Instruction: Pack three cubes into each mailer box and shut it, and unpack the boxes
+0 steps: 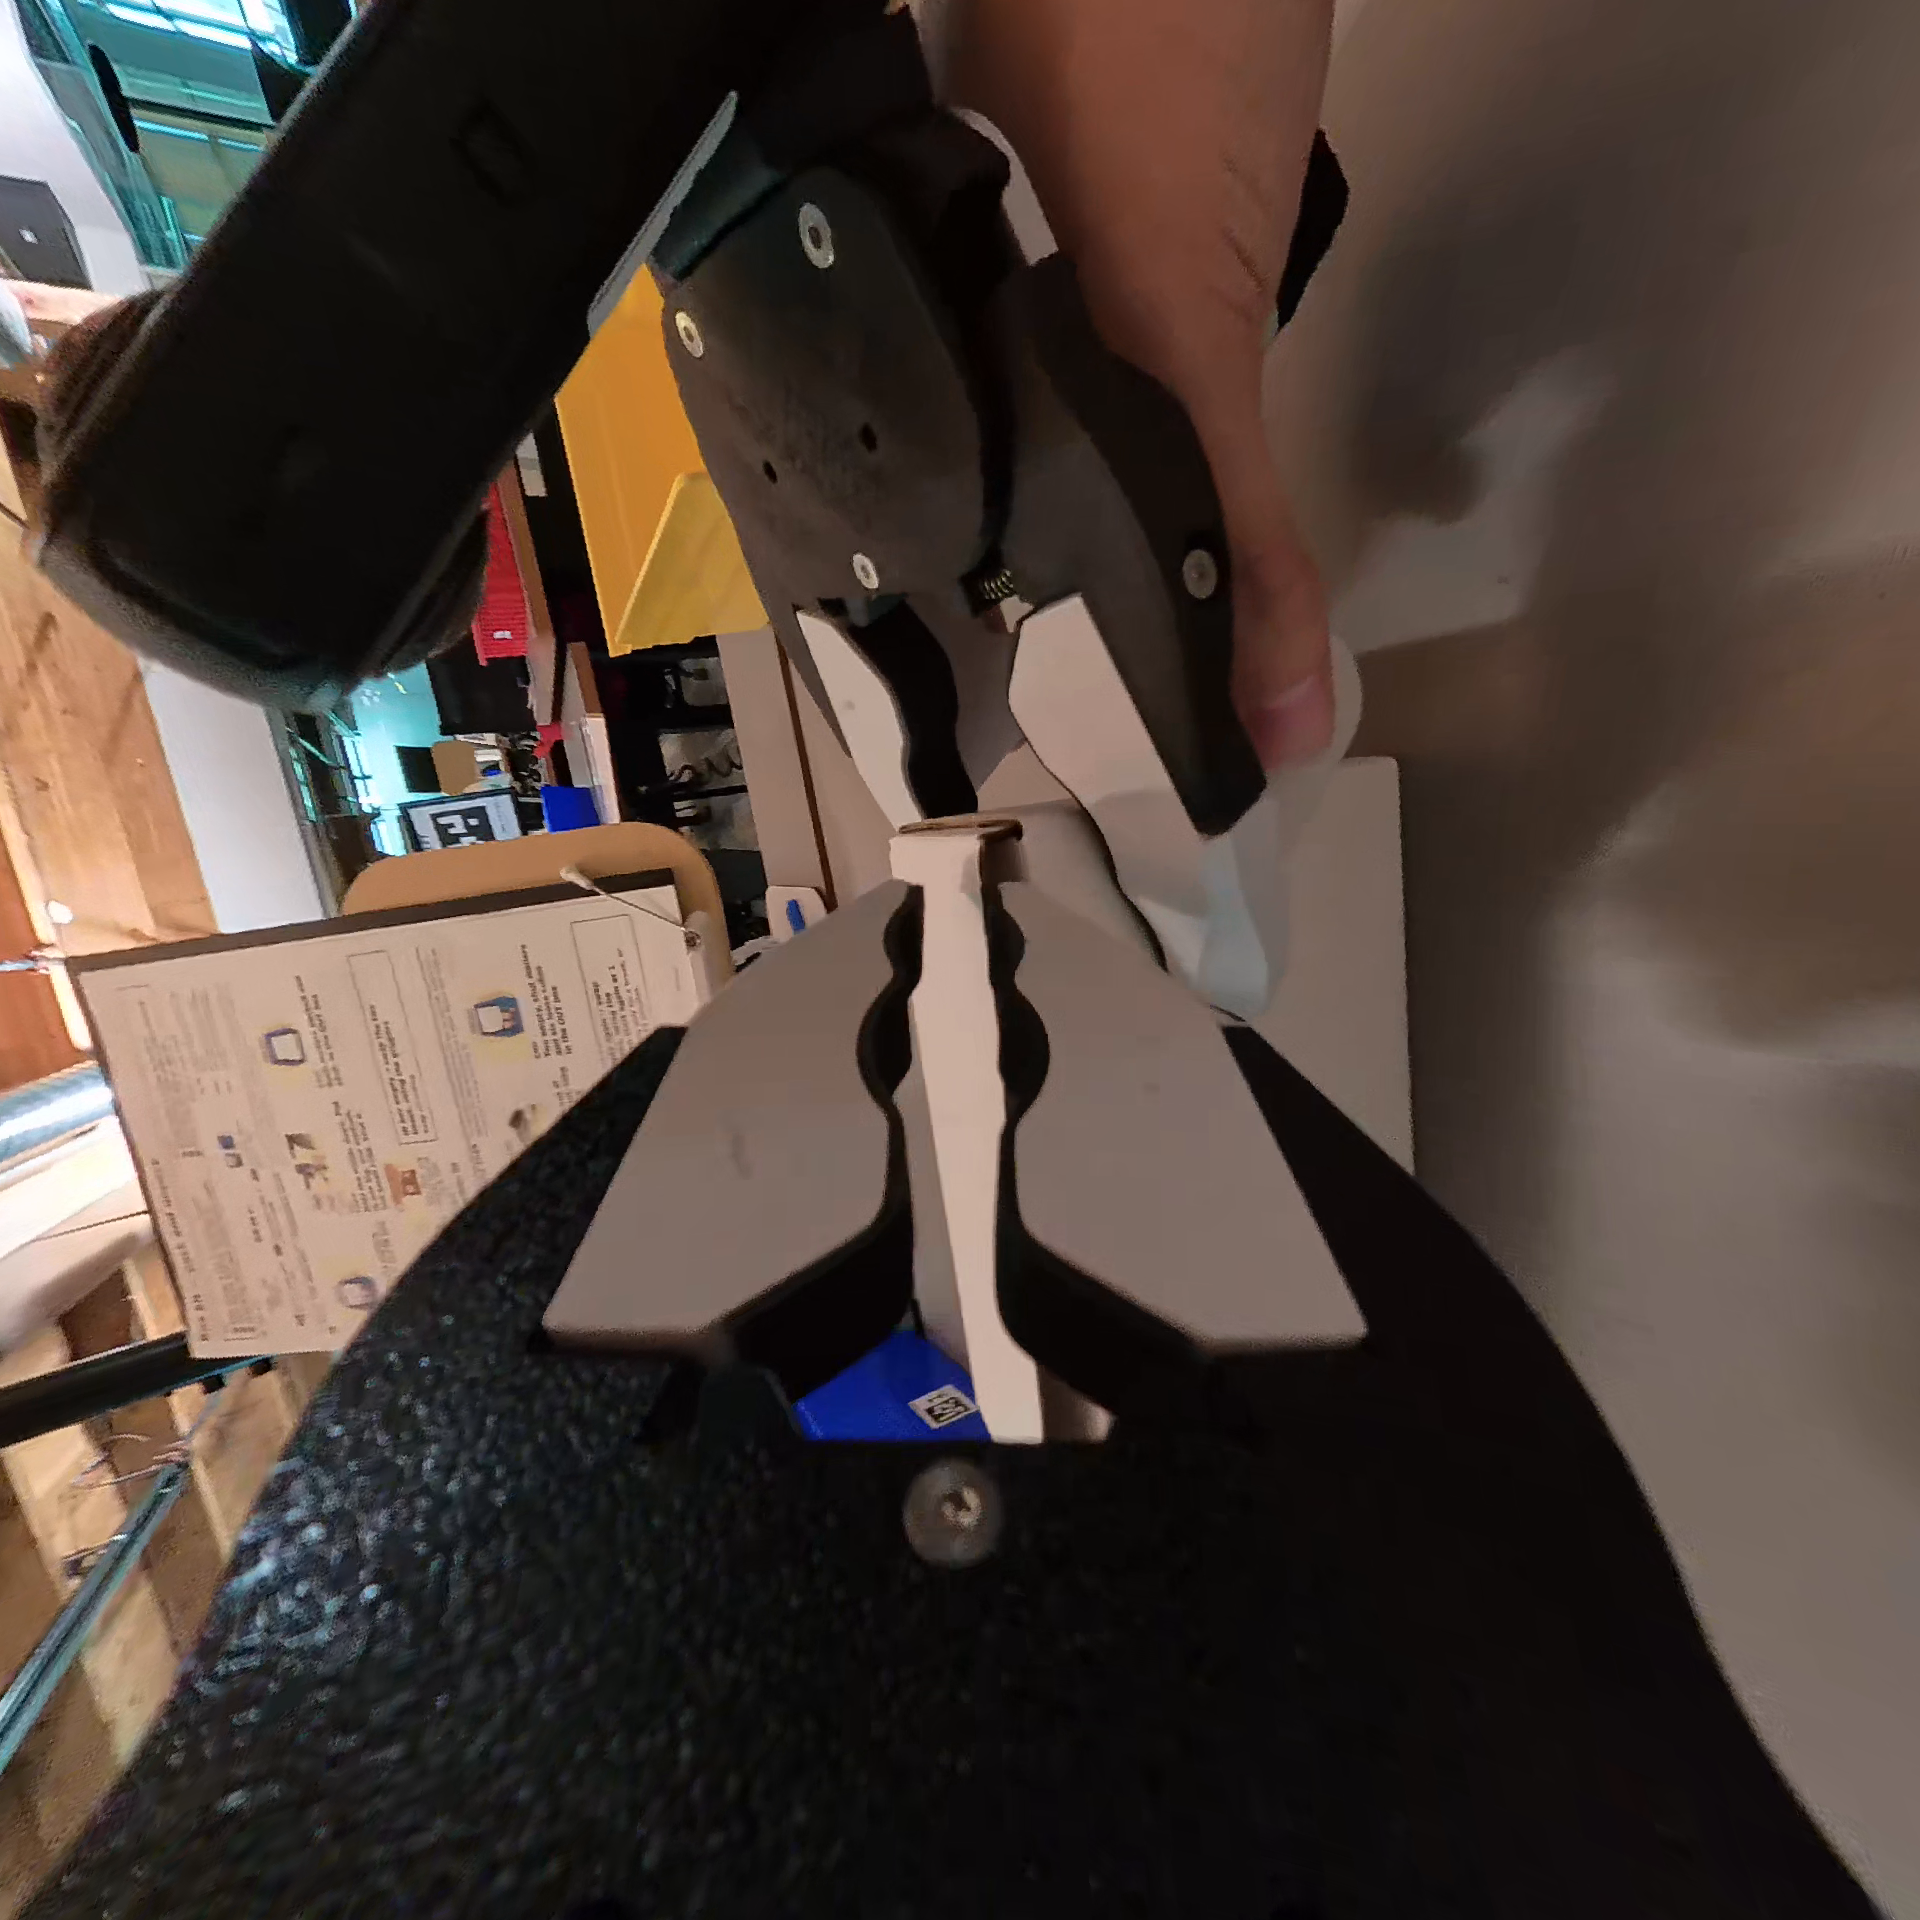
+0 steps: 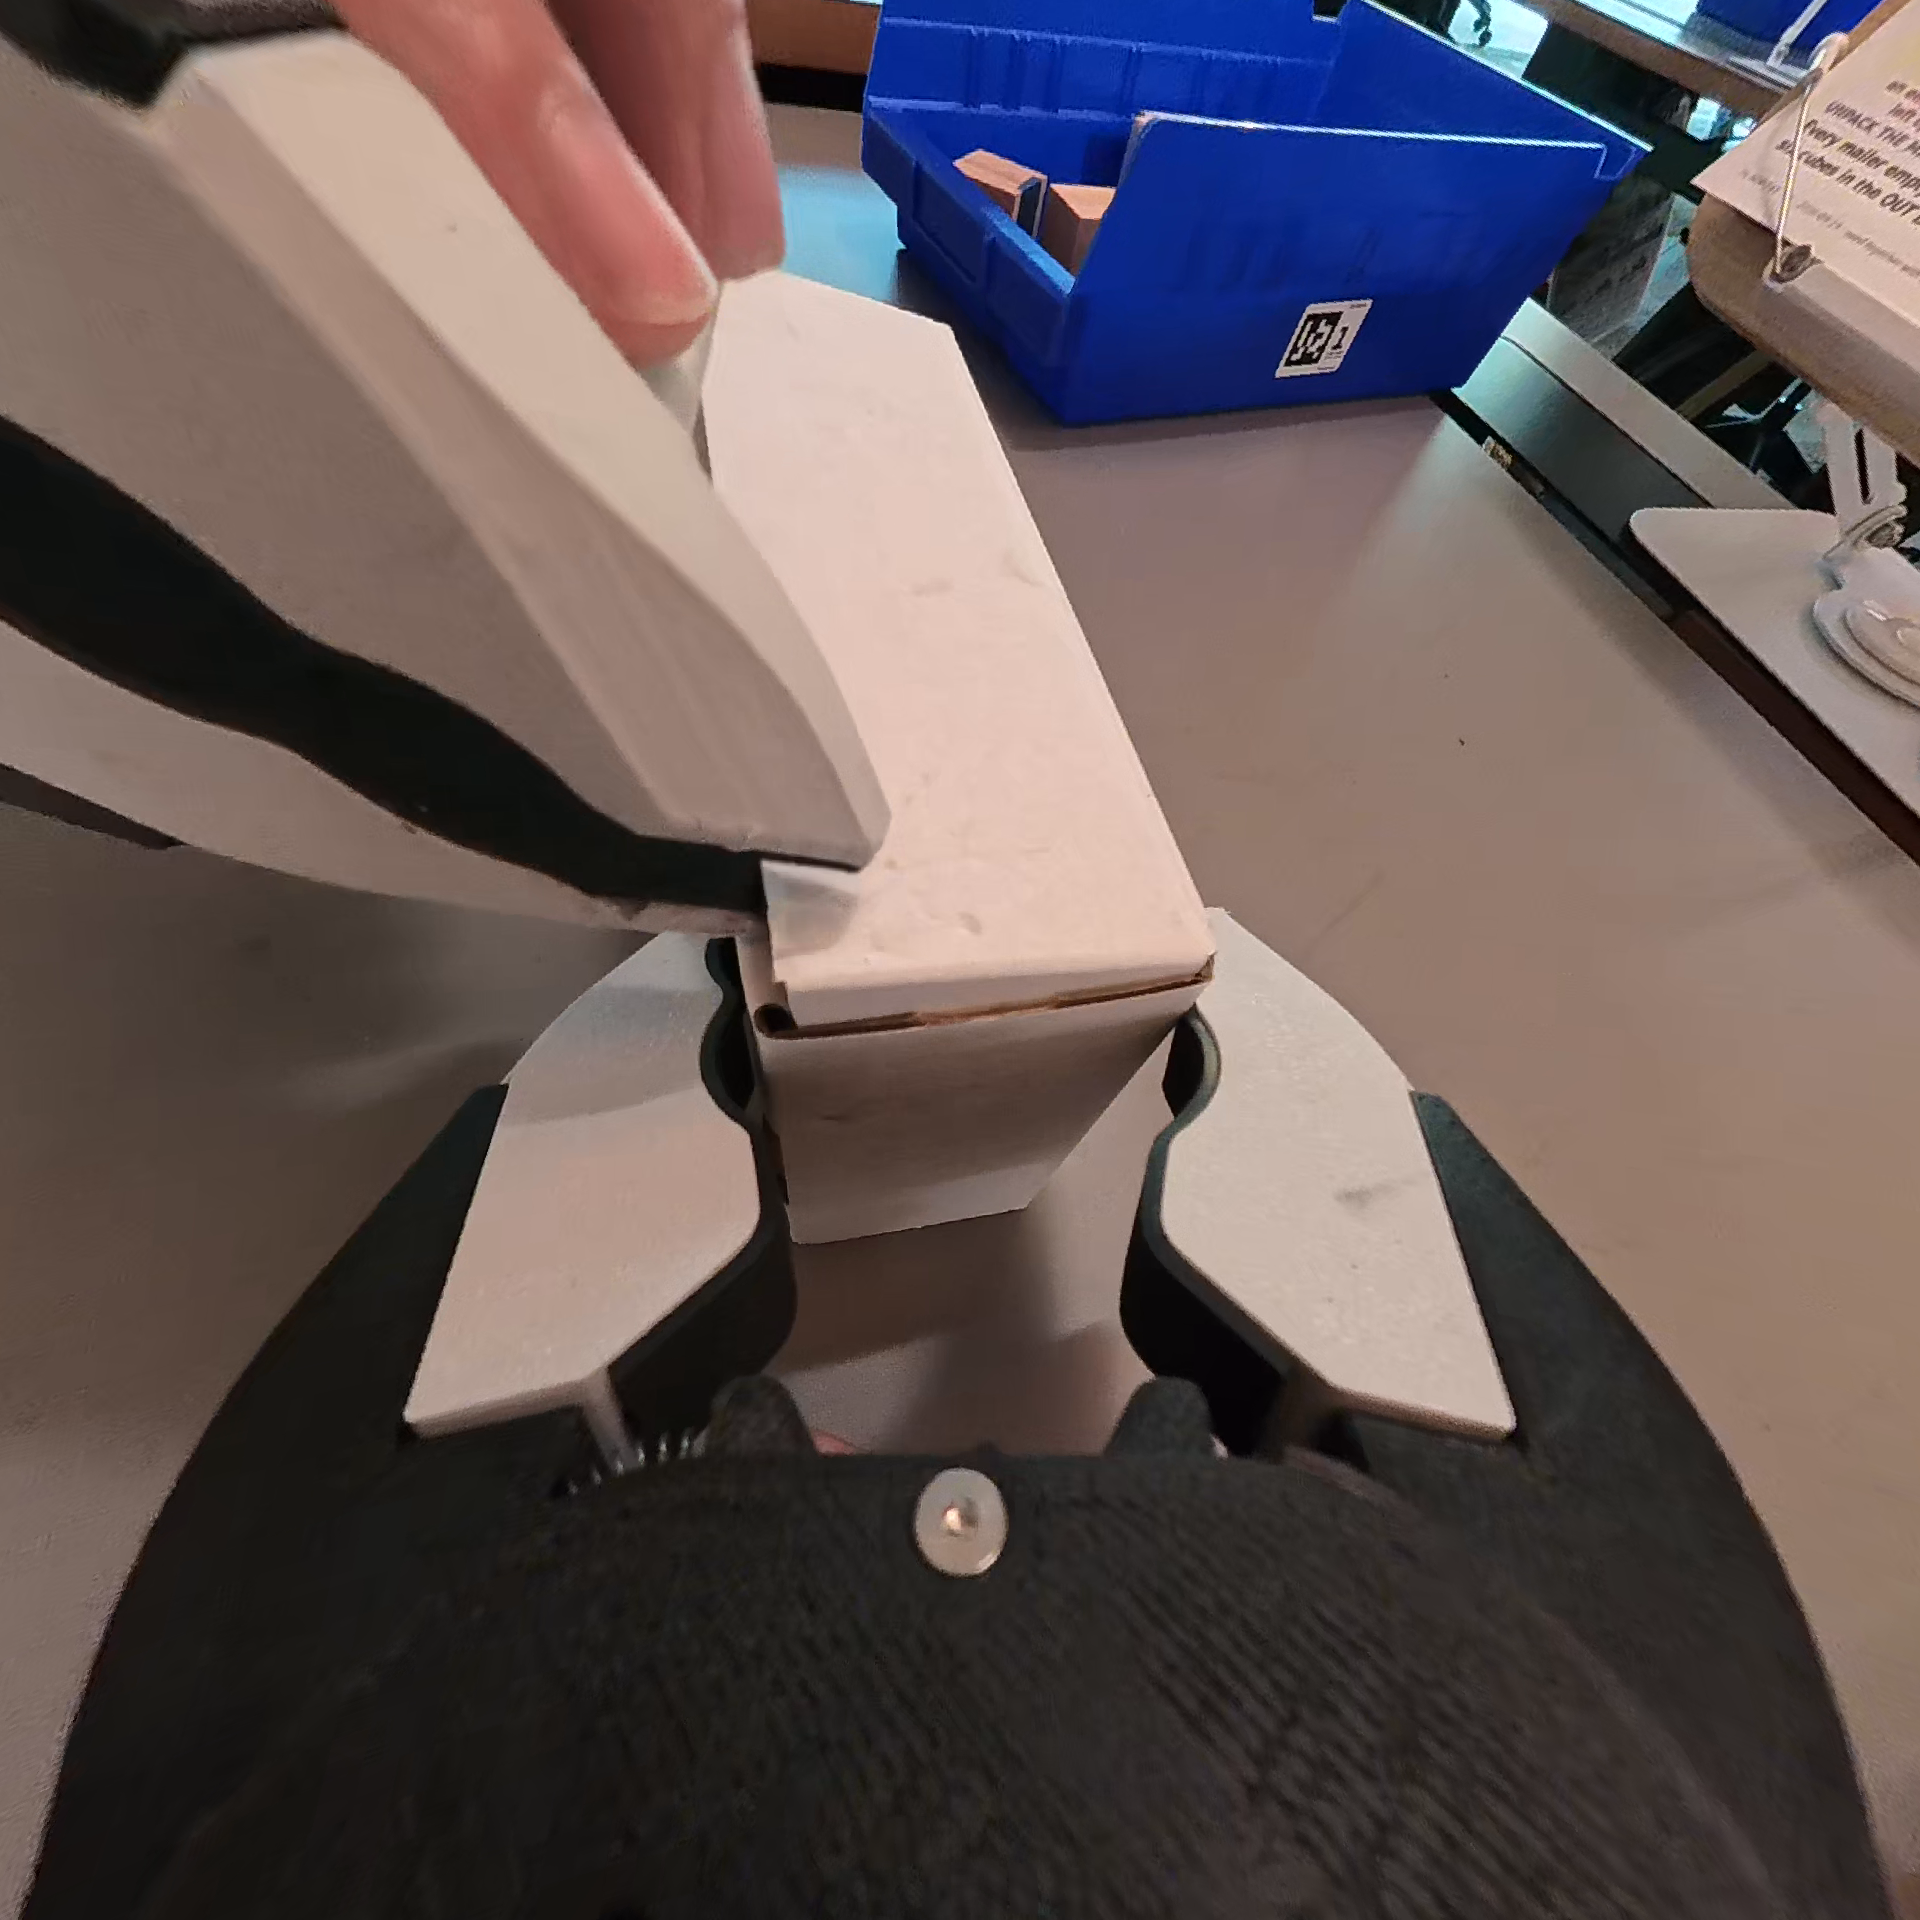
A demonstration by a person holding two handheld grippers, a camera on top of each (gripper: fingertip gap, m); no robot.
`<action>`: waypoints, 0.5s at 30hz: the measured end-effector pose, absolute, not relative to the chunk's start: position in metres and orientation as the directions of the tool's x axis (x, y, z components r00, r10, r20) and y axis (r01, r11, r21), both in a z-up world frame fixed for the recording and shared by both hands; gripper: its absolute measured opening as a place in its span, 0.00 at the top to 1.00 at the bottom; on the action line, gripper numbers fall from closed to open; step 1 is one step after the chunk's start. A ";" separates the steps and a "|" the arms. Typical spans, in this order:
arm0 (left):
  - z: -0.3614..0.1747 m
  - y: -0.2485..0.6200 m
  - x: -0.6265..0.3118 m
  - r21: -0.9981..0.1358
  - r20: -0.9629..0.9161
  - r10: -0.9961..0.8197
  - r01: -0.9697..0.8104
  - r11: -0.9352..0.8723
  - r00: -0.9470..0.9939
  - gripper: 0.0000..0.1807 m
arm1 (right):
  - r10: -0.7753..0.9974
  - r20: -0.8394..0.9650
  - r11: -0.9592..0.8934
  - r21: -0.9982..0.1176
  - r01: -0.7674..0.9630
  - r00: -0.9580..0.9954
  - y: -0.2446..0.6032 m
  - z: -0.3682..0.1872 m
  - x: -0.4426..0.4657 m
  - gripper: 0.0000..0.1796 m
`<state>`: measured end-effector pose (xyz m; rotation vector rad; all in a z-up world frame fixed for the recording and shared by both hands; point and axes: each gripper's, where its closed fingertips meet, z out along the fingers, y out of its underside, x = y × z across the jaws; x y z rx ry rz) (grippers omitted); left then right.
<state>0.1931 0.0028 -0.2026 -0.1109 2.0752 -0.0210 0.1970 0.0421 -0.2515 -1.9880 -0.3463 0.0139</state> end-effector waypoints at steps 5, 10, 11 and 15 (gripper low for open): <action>-0.203 0.003 0.194 -0.012 -0.889 -0.035 -0.053 0.999 -0.457 0.99 | 0.242 0.132 -0.410 -0.884 0.225 0.961 0.042 -0.252 0.198 0.57; -0.178 0.008 0.200 -0.131 -0.902 -0.166 -0.114 0.985 -0.399 0.99 | 0.255 0.159 -0.434 -0.863 0.260 0.954 0.041 -0.253 0.194 0.56; -0.179 0.008 0.199 -0.144 -0.891 -0.180 -0.117 0.983 -0.417 0.99 | 0.259 0.168 -0.431 -0.861 0.270 0.951 0.041 -0.253 0.193 0.56; -0.182 0.015 0.193 -0.141 -0.890 -0.173 -0.107 0.984 -0.421 0.92 | 0.263 0.168 -0.415 -0.869 0.268 0.950 0.041 -0.252 0.193 0.56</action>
